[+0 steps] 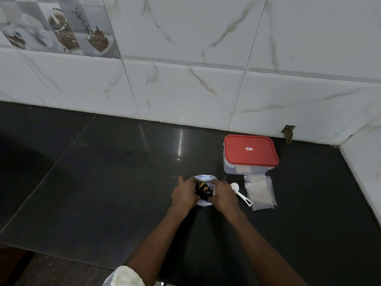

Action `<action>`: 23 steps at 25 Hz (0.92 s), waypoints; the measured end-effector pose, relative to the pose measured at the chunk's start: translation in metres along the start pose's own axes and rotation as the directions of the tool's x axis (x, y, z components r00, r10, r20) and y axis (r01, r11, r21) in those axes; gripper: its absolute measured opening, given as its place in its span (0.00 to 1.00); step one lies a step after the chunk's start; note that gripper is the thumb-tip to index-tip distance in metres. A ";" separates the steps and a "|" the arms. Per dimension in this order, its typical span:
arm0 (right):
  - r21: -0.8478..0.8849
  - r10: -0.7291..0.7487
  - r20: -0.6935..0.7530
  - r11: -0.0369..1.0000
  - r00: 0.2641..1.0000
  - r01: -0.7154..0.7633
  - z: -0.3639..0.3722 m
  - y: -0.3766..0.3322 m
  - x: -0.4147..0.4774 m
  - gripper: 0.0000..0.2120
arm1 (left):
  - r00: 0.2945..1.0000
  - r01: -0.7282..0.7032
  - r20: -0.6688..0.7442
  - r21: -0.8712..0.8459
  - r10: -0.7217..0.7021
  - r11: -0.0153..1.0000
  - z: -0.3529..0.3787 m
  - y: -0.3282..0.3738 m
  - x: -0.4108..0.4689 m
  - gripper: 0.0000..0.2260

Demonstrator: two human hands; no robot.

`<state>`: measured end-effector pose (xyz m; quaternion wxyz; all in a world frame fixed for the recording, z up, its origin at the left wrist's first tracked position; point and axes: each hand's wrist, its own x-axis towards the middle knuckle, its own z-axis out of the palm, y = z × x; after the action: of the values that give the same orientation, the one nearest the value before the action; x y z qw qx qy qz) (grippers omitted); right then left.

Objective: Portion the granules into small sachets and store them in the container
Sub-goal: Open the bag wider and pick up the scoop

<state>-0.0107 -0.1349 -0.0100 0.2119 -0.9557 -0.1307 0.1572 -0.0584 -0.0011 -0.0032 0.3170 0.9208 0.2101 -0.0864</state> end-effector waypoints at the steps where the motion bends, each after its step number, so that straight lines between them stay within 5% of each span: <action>1: 0.013 -0.007 -0.001 1.000 1.000 0.007 -0.002 0.001 0.001 0.17 | 1.000 -0.006 0.012 -0.029 0.007 1.000 -0.002 -0.002 0.003 0.19; 4: -0.007 -0.013 -0.038 1.000 0.999 0.012 -0.006 -0.002 0.003 0.08 | 0.999 -0.040 -0.033 -0.075 0.038 0.996 -0.007 -0.005 0.010 0.11; 7: -0.146 0.018 -0.083 0.989 0.996 -0.030 -0.005 -0.010 0.000 0.08 | 0.985 -0.092 -0.141 0.051 0.098 0.994 -0.004 -0.004 0.009 0.07; 13: -0.174 -0.025 -0.070 0.985 0.997 0.013 -0.003 -0.003 0.002 0.10 | 0.982 -0.126 -0.127 0.097 0.138 0.987 -0.006 -0.009 0.011 0.15; 19: -0.170 -0.177 -0.036 0.971 0.984 0.169 -0.002 0.002 0.009 0.12 | 0.962 -0.137 -0.269 -0.331 0.046 0.934 -0.003 -0.014 0.003 0.08; 23: -0.179 -0.241 -0.005 0.955 0.970 0.236 0.002 0.002 0.008 0.21 | 0.978 -0.024 -0.200 -0.357 -0.051 0.934 0.005 -0.014 -0.009 0.16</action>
<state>-0.0033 -0.1337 -0.0145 0.1455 -0.9499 -0.2556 0.1053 -0.0723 0.0029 -0.0123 0.4552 0.8502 0.2602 0.0469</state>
